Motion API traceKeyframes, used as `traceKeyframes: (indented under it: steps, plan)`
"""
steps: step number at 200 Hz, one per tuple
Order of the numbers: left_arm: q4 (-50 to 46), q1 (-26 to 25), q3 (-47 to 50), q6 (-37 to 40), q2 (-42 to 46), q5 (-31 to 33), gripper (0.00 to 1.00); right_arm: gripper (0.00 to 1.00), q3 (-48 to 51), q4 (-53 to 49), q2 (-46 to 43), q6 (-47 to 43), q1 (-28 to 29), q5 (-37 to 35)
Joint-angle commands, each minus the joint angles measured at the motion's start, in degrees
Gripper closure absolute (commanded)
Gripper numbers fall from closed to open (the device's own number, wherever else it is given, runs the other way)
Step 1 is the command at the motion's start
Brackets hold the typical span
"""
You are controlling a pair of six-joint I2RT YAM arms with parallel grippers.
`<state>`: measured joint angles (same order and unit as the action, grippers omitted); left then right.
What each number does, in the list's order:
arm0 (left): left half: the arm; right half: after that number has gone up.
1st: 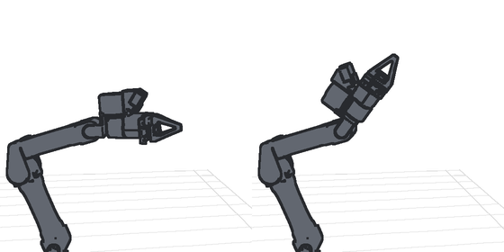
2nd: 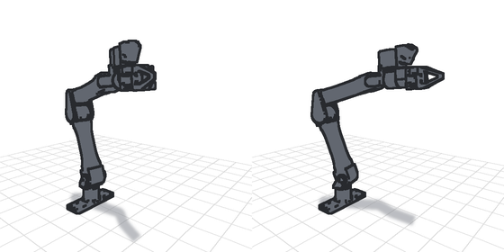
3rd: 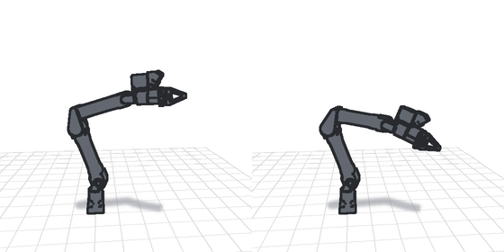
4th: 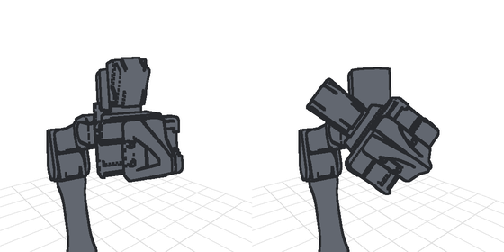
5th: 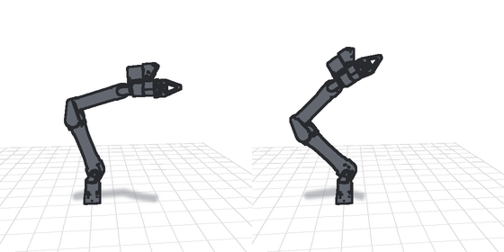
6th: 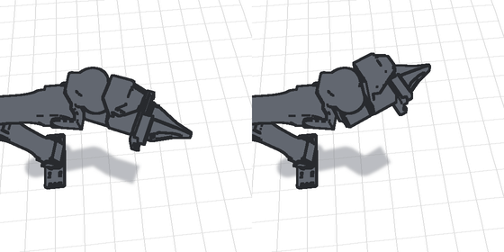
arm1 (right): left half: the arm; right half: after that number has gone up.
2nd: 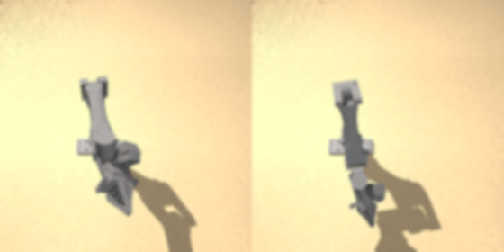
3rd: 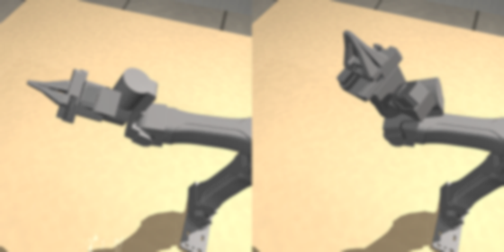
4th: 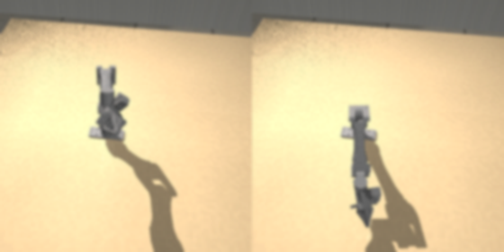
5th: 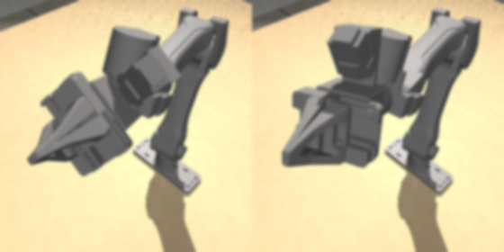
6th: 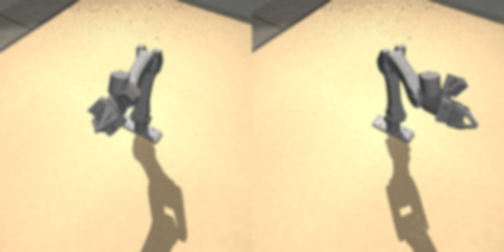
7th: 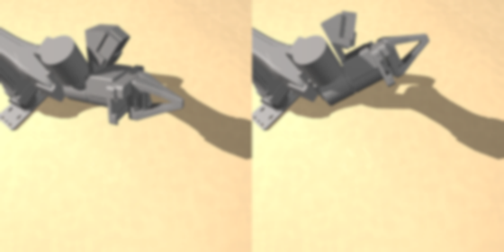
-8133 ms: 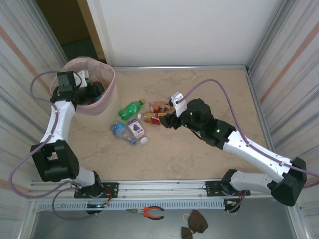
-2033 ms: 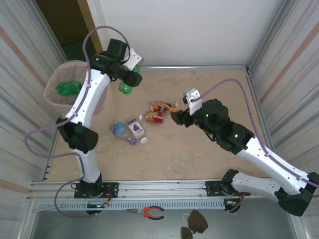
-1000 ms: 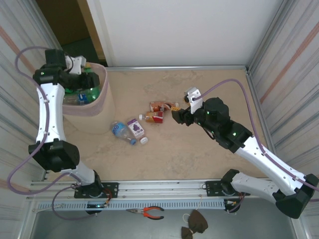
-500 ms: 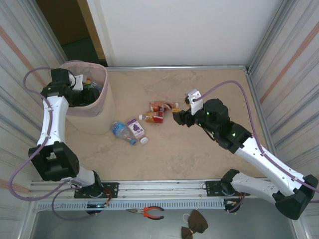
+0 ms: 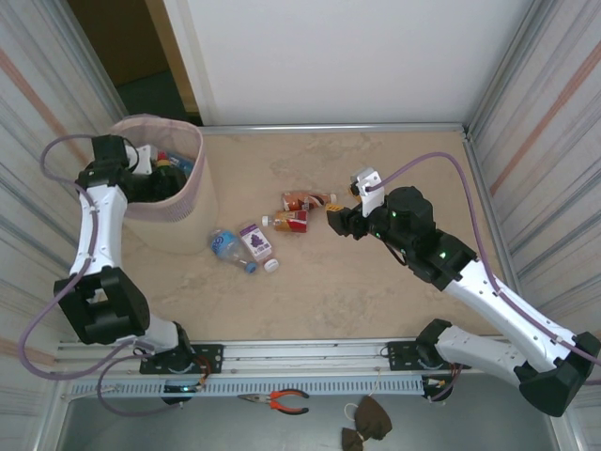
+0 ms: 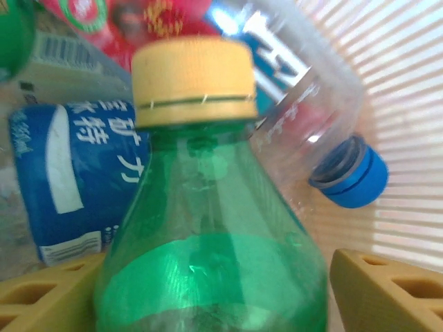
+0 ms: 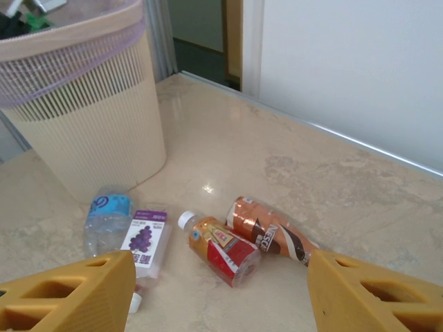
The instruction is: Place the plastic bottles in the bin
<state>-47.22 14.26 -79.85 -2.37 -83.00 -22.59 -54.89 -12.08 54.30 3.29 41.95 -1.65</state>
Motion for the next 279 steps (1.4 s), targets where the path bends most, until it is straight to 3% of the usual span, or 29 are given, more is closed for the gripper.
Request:
traceKeyframes:
  steps: [1,54,104,143,196,279]
  plan:
    - [-3.11,0.58,-5.57,0.33,4.29,1.14,0.15,0.34,-1.08,-0.05,-1.05,1.29,-0.31,-0.37]
    - [-6.63,0.55,-13.06,0.46,5.40,-1.25,0.17,0.34,-2.01,-0.12,-0.43,1.16,-0.29,-0.08]
    - [-7.84,0.00,-14.42,0.79,2.41,-10.49,0.49,0.34,-2.67,0.12,0.54,1.10,-0.31,0.59]
    - [-7.47,-0.65,-9.43,2.41,-0.22,-9.15,0.61,0.34,-2.74,0.22,0.87,1.17,-0.24,0.67]
    - [-5.23,0.33,-3.55,2.89,-1.69,-8.00,0.63,0.34,-3.13,-0.30,0.76,1.22,-0.26,0.65]
    - [-10.11,-0.83,-14.31,2.11,3.60,-10.24,0.59,0.34,-5.13,-3.63,2.03,1.22,-0.52,-0.46]
